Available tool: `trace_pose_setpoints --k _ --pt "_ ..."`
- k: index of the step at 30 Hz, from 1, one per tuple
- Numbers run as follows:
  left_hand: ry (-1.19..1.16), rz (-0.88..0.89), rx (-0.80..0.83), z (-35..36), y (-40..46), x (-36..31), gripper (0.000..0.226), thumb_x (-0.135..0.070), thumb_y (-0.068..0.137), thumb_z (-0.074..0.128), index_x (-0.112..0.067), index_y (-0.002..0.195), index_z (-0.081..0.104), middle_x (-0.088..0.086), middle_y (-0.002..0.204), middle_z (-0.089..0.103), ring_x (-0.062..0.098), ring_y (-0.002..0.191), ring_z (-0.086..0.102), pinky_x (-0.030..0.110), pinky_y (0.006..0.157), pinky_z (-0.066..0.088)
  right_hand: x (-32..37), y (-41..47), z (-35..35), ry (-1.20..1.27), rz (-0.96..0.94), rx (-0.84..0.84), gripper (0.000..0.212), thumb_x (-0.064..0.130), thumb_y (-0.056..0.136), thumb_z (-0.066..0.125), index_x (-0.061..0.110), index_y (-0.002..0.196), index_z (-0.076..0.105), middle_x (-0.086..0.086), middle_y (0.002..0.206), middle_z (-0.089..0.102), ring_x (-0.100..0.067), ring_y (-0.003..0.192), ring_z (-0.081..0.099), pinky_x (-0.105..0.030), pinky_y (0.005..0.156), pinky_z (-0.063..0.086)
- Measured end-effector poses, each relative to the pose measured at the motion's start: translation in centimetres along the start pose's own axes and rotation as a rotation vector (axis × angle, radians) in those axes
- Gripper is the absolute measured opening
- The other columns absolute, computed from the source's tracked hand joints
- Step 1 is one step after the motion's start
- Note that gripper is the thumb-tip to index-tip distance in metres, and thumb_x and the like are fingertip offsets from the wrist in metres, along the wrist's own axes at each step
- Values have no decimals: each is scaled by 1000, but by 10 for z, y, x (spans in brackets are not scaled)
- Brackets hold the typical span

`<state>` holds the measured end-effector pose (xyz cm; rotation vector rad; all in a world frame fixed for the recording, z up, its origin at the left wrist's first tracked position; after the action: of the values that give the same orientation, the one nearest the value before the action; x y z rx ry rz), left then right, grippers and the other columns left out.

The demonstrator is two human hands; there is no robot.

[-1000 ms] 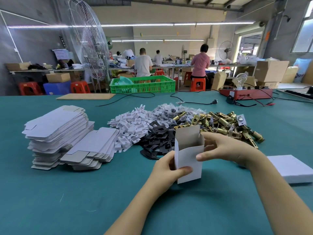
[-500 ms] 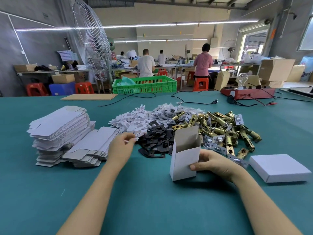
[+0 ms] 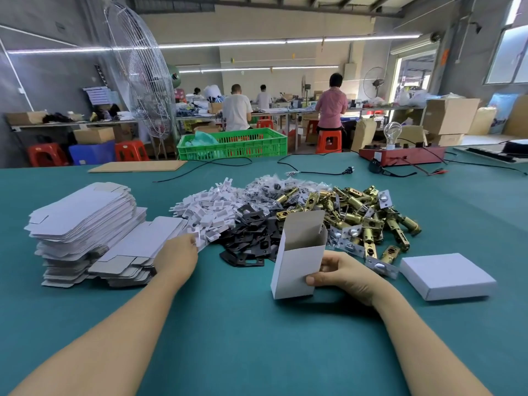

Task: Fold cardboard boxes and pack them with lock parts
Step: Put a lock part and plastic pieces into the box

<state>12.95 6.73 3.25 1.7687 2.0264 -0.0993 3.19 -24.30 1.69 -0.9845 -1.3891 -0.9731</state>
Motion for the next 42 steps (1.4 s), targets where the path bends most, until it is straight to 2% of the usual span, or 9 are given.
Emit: trace_pose_setpoints --k 6,9,13,19,27,30,34,38,42 --pt "-346 -90 -89 -6 2 6 33 -22 91 60 0 67 60 14 67 59 29 70 48 33 60 32 0 0 1 9 -25 -4 44 12 69 79 17 112 70 -5 114 71 -19 107 66 -21 83 52" --pt "-473 -175 -125 -12 -3 7 34 -35 94 59 -5 80 66 11 78 69 28 80 57 34 65 38 0 0 1 2 -18 -9 44 15 68 81 19 111 71 -5 115 70 -20 108 66 -23 85 52" --pt "-805 -247 -269 -31 -13 -7 10 -4 92 54 -11 86 59 14 89 71 21 75 69 33 64 53 2 0 2 -58 -18 -9 43 14 71 80 20 113 70 -3 114 71 -19 108 66 -22 87 51" --pt "-1089 95 -228 -78 -52 -67 22 -18 94 64 -15 105 46 1 97 55 7 65 70 23 65 53 1 2 1 -109 -7 -19 48 21 68 80 20 115 69 -3 115 71 -23 111 64 -34 99 49" --pt "-639 827 -299 -121 -115 -147 23 8 90 60 -9 103 69 4 92 57 12 70 62 13 67 42 0 5 0 -162 -2 -25 52 23 69 79 14 119 67 -7 115 70 -27 112 63 -35 101 48" --pt "-325 1004 -267 -99 -134 -166 30 19 80 62 1 101 71 14 89 57 26 67 55 31 63 48 -1 6 0 -170 2 -29 51 23 70 78 13 119 67 -9 116 69 -29 113 61 -39 103 46" --pt "-160 1021 -328 -89 -140 -170 39 23 67 65 2 100 69 16 83 58 32 65 55 35 52 46 -1 7 0 -175 5 -31 49 23 71 78 12 118 67 -11 116 69 -31 113 61 -43 104 45" --pt "-116 956 -504 -100 -133 -165 37 18 65 70 -4 94 72 12 79 62 33 70 56 41 58 49 -1 7 -1 -188 17 -25 50 25 72 78 15 120 66 -8 116 69 -28 113 62 -42 104 45" --pt "-5 928 -453 -88 -129 -162 31 13 65 66 -12 82 73 5 74 62 30 72 55 38 63 42 -2 7 -2 -184 33 -17 50 26 73 80 16 120 66 -7 116 69 -27 113 62 -42 104 45"
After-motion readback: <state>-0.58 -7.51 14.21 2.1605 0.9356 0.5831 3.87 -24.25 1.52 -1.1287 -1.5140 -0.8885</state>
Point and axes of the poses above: each hand's wrist, its own y-axis towards the middle knuckle, its own z-axis out of the palm, x = y × z, the point moved 5 cm from there along y, towards the middle knuckle
